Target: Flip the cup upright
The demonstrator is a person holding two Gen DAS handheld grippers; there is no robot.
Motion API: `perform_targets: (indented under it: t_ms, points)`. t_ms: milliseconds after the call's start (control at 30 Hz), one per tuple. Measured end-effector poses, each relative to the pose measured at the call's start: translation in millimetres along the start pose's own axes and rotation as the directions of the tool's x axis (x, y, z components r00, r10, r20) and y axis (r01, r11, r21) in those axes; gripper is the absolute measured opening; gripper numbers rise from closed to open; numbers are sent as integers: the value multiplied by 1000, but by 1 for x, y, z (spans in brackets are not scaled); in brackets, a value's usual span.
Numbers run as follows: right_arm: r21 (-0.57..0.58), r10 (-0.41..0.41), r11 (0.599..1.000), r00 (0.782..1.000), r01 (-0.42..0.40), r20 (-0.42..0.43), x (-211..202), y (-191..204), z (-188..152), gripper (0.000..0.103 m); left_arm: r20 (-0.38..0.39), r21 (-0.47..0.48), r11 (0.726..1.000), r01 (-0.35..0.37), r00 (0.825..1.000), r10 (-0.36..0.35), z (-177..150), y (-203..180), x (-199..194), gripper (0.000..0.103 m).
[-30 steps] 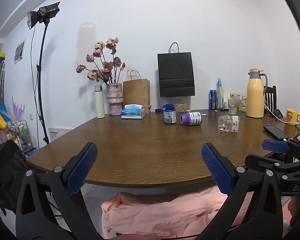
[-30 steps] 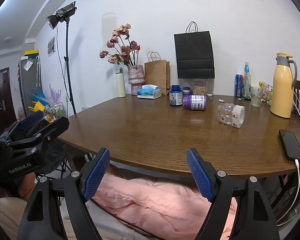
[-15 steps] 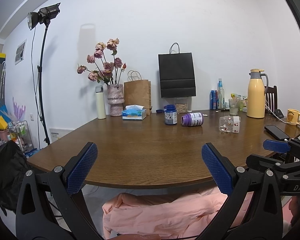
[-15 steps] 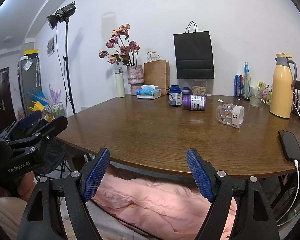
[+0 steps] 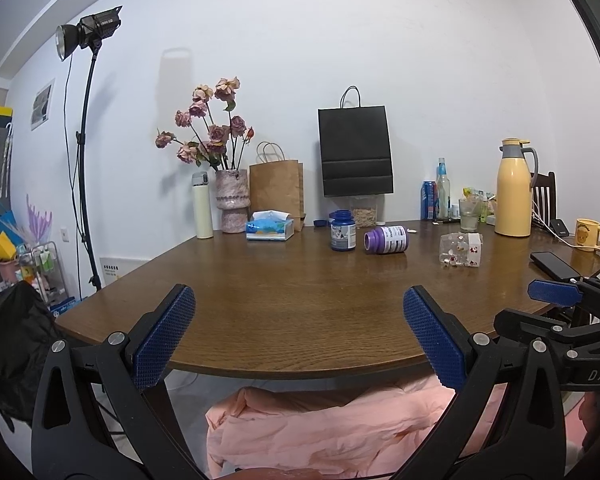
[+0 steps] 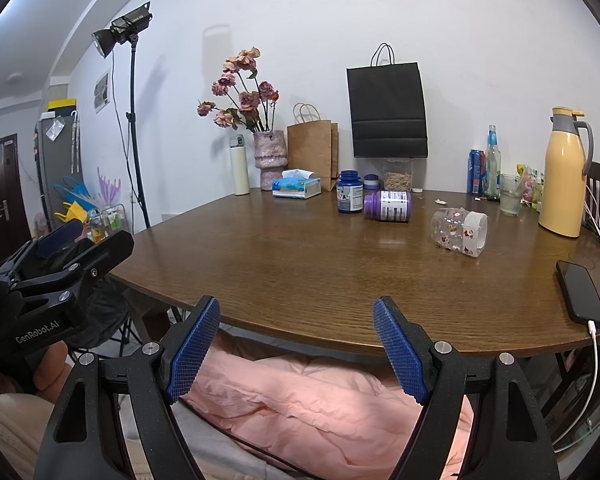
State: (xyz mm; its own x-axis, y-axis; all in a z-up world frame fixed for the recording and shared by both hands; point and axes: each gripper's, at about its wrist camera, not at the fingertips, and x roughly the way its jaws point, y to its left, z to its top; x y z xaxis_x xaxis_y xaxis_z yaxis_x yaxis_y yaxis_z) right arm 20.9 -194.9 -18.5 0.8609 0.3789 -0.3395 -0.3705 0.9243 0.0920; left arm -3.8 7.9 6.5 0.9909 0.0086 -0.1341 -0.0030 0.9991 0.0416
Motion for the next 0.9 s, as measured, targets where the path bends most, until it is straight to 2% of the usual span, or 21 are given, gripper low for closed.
perform_targets:
  t_ms: [900]
  points:
    - [0,-1,1000,1000,1,-4,1,2,0,84,-13,12,1000,5,1000,-5,-4,-5,5,103]
